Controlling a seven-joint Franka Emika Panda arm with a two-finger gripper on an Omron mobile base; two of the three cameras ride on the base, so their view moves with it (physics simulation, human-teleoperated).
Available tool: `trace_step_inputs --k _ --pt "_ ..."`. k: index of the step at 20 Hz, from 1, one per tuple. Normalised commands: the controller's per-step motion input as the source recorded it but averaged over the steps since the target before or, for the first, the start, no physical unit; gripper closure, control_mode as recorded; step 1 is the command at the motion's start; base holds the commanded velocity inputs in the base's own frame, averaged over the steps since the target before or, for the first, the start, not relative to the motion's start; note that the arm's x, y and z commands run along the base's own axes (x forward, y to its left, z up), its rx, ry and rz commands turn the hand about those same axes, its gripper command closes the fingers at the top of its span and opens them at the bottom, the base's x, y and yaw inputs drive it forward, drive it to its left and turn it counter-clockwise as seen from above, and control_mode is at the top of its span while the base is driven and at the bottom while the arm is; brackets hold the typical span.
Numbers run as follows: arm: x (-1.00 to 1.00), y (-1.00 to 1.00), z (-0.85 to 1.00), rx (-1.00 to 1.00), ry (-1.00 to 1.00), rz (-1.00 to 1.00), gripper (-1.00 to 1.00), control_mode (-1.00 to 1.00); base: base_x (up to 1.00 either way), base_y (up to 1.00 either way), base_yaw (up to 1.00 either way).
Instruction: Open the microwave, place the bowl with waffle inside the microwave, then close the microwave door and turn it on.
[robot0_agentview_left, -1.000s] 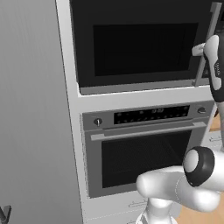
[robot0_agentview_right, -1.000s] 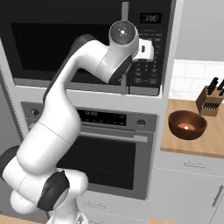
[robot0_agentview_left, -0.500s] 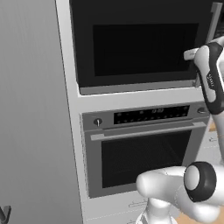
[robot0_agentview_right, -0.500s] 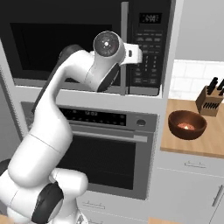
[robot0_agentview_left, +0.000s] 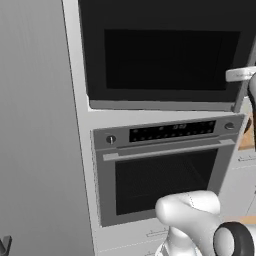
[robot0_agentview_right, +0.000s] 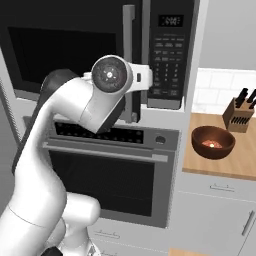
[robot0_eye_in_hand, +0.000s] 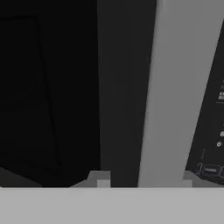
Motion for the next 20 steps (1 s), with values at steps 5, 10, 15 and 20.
trace_step_inputs --k 5,10,15,20 --pt "-1.0 0.71 0.11 0.01 -0.08 0.01 1.0 -1.0 0.0 0.0 0.0" --pt "-1.0 0.86 0.01 0.05 -0.09 0.0 1.0 -1.0 0.0 0.0 0.0" --pt "-0.97 1.0 0.0 0.01 -0.09 0.0 1.0 -1.0 0.0 0.0 0.0" --pt "-0.79 1.0 0.0 0.02 -0.01 0.0 1.0 -1.0 0.0 0.0 0.0"
